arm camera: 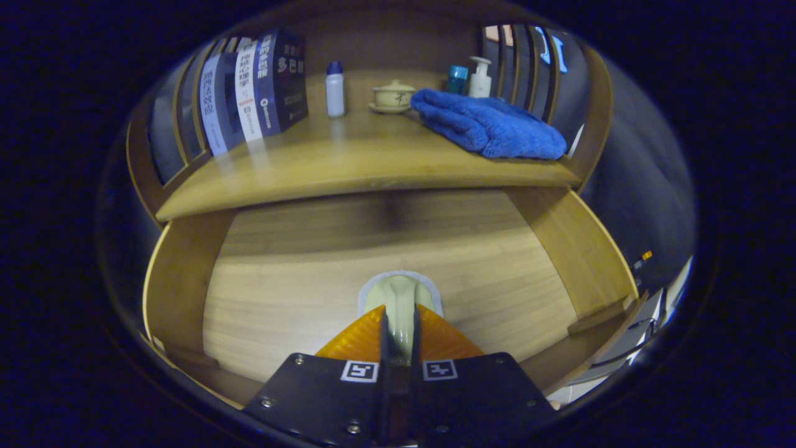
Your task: Pull open the drawer, take out the items inside it, and place them on the countertop above the cabinet.
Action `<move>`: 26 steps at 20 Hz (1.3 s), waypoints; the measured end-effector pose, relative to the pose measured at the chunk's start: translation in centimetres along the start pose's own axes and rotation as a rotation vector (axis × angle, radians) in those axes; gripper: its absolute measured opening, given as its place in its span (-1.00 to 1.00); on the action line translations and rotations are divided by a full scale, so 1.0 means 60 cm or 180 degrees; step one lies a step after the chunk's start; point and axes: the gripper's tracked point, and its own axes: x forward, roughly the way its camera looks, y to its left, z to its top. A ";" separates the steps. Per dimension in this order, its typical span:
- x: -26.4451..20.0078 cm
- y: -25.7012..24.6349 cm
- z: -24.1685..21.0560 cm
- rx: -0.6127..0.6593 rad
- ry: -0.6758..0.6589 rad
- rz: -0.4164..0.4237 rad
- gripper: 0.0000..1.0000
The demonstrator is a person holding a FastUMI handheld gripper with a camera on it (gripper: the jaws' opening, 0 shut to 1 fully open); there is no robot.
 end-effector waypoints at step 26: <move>0.049 0.073 0.326 0.0114 -0.0655 0.0362 -0.77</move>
